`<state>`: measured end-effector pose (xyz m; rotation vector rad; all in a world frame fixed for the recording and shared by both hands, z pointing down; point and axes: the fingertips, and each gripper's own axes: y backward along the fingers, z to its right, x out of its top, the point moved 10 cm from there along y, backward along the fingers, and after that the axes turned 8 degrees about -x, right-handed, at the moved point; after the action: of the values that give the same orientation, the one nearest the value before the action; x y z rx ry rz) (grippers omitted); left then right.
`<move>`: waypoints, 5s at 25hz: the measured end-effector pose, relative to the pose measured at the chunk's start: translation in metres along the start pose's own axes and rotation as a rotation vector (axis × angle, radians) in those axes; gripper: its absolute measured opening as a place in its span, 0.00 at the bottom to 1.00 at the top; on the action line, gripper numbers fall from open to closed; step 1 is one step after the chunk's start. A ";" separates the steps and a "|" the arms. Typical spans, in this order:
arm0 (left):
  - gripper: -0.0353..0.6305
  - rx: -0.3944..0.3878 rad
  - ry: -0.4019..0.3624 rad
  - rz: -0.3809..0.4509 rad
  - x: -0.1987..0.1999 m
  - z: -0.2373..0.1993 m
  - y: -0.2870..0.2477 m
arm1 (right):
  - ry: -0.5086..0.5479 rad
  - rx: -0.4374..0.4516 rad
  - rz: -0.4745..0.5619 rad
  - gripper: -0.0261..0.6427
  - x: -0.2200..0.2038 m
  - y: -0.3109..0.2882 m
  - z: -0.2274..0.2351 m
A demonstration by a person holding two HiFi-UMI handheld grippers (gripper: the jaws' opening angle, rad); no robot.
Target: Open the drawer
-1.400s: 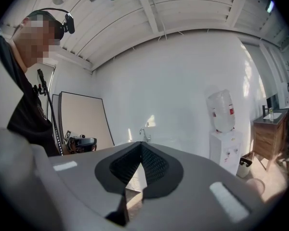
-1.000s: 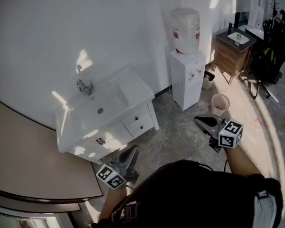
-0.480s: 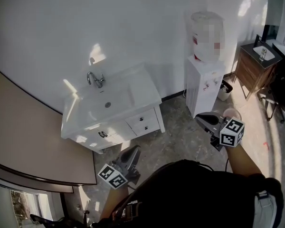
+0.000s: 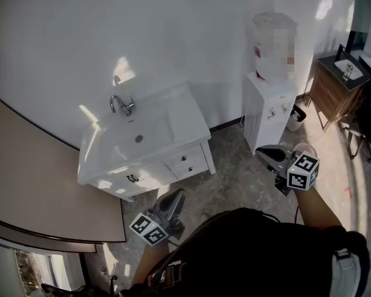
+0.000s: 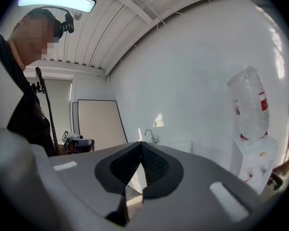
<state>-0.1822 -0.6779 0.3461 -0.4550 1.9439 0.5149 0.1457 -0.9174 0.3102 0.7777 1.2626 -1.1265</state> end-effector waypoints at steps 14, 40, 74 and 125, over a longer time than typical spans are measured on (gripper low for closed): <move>0.05 -0.236 0.002 -0.015 0.080 -0.169 -0.045 | 0.038 -0.212 0.023 0.04 0.050 -0.099 0.013; 0.05 0.087 -0.049 0.063 0.118 -0.280 -0.017 | 0.063 0.131 -0.028 0.04 0.078 -0.313 0.094; 0.05 0.756 -0.112 0.213 0.018 -0.143 -0.114 | 0.072 0.789 -0.198 0.04 0.046 -0.381 0.188; 0.13 0.755 0.481 0.197 -0.344 -0.363 -0.095 | 0.123 0.955 -0.392 0.04 -0.252 -0.395 0.147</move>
<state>-0.2672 -0.9243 0.7830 0.1170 2.4698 -0.2563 -0.1636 -1.1197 0.6337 1.3393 0.9528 -2.0817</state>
